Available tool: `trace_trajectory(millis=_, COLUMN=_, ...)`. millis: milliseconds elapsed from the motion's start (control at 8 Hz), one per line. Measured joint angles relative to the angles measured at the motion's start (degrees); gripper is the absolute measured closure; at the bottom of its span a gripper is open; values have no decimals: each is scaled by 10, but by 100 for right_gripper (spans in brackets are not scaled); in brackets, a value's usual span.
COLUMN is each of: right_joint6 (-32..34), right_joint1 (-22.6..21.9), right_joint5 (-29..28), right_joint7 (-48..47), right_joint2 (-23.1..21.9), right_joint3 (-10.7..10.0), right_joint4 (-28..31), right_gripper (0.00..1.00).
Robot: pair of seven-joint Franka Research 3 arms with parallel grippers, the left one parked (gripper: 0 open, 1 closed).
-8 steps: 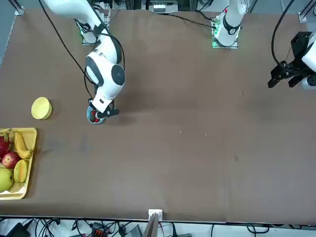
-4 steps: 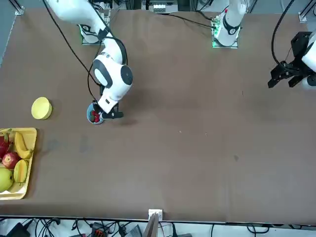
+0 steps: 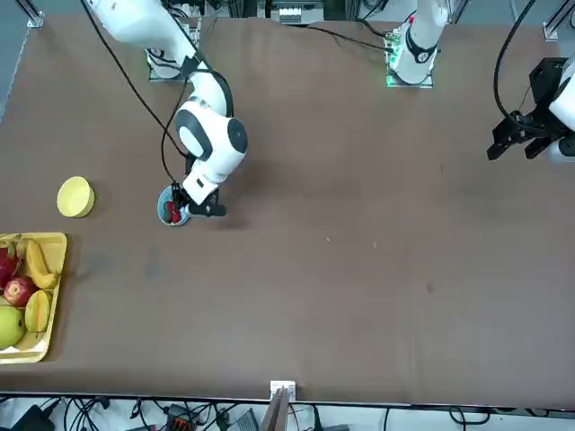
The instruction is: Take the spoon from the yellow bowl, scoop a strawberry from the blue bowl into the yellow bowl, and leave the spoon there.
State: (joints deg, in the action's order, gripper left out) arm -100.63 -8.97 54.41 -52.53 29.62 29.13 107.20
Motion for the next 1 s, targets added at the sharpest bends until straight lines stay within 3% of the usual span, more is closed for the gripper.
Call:
trace_trajectory(millis=500, right_joint6=58, right_joint1=-30, right_joint5=10, right_joint7=-57, right_joint2=20, right_joint3=0, right_joint4=-1, right_gripper=89)
trace_trajectory(millis=1000, right_joint6=69, right_joint1=-43, right_joint5=20, right_joint7=-82, right_joint2=26, right_joint3=0, right_joint4=-2, right_gripper=89)
